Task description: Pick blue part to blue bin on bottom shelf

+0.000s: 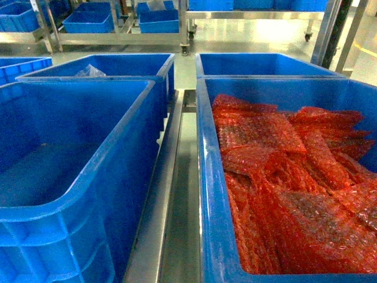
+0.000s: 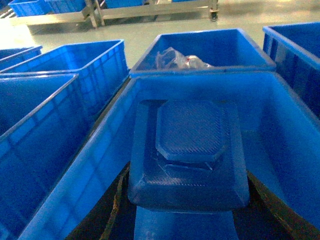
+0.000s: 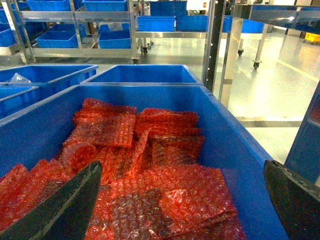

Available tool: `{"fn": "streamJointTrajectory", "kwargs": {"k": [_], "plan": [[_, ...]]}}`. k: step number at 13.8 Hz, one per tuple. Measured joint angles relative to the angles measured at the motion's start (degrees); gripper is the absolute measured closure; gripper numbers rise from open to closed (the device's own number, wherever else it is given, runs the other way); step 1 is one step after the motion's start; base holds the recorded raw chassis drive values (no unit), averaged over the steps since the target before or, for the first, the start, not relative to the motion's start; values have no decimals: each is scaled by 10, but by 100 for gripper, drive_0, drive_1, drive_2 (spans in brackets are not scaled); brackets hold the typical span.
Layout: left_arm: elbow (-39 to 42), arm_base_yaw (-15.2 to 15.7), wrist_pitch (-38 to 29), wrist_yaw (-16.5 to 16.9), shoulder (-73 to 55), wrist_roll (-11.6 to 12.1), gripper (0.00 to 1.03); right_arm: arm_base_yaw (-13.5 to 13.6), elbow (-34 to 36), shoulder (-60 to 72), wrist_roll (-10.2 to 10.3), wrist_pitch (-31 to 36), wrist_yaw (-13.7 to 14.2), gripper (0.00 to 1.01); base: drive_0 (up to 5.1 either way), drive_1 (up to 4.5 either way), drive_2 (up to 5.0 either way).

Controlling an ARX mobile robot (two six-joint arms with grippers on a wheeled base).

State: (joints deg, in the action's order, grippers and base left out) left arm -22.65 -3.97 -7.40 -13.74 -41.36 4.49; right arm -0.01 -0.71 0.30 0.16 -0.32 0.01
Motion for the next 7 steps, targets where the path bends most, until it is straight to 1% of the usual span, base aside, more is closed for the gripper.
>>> {"fn": "streamJointTrajectory", "kwargs": {"k": [2,3,5,7], "plan": [[-59,5,-119,7,-157,0,59,0,0,0,0,0,0,3,0,0,0],[-94,7,-155,7,-238,1,59,0,0,0,0,0,0,3,0,0,0],[-150,7,-169,6,-358,-7,59,0,0,0,0,0,0,3,0,0,0],[-169,7,-169,7,-389,-15,59,0,0,0,0,0,0,3,0,0,0]]}}
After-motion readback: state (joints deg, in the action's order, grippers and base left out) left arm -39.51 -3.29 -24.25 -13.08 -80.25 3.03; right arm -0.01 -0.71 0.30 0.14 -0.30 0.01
